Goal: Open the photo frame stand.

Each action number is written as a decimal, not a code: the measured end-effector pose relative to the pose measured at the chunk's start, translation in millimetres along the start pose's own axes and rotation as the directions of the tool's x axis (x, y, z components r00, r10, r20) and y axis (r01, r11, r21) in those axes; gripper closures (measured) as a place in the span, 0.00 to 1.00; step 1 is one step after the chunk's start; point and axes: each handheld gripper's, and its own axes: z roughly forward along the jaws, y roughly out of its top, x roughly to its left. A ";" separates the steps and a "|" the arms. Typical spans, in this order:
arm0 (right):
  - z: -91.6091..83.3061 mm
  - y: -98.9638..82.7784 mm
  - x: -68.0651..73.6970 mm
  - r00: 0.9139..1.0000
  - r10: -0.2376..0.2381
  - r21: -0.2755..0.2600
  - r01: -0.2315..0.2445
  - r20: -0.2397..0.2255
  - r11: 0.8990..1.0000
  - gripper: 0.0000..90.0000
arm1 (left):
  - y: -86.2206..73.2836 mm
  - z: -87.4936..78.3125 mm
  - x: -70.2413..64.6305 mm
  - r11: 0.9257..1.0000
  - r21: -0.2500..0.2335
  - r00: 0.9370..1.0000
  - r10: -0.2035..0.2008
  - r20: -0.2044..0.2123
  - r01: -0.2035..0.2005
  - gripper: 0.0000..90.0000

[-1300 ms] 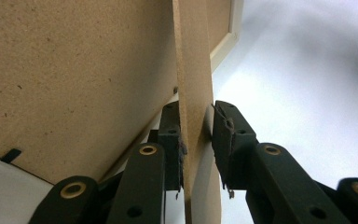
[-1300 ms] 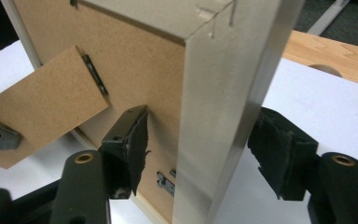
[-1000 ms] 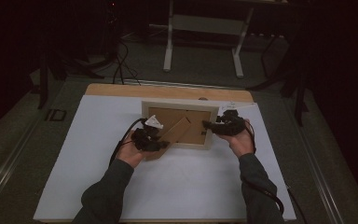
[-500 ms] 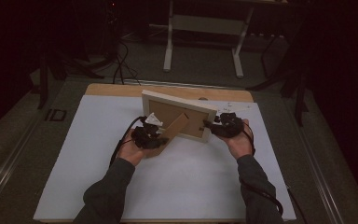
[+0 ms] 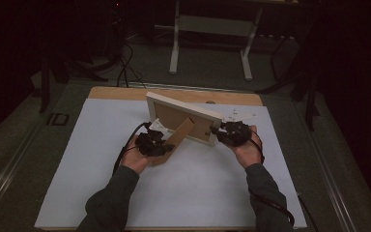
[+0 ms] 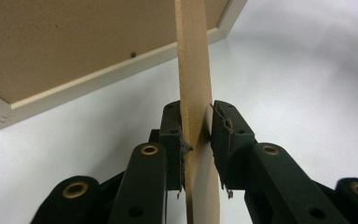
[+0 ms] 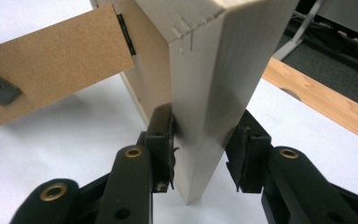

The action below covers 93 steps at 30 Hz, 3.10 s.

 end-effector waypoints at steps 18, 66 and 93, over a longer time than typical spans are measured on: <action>-5.8 -4.4 16.0 0.998 -0.057 0.000 0.057 0.023 0.998 0.72 | -12.7 3.2 -2.2 1.000 0.008 1.000 0.002 -0.015 -0.002 0.85; -15.8 -13.7 47.6 0.987 -0.155 -0.001 0.155 0.042 0.988 0.72 | -34.3 1.1 -4.7 1.000 0.020 0.999 0.024 -0.024 -0.024 0.85; -16.1 -14.0 43.2 0.993 -0.120 -0.010 0.120 -0.023 0.993 0.61 | -35.2 -11.4 -8.0 0.999 -0.034 1.000 -0.002 -0.007 0.002 0.68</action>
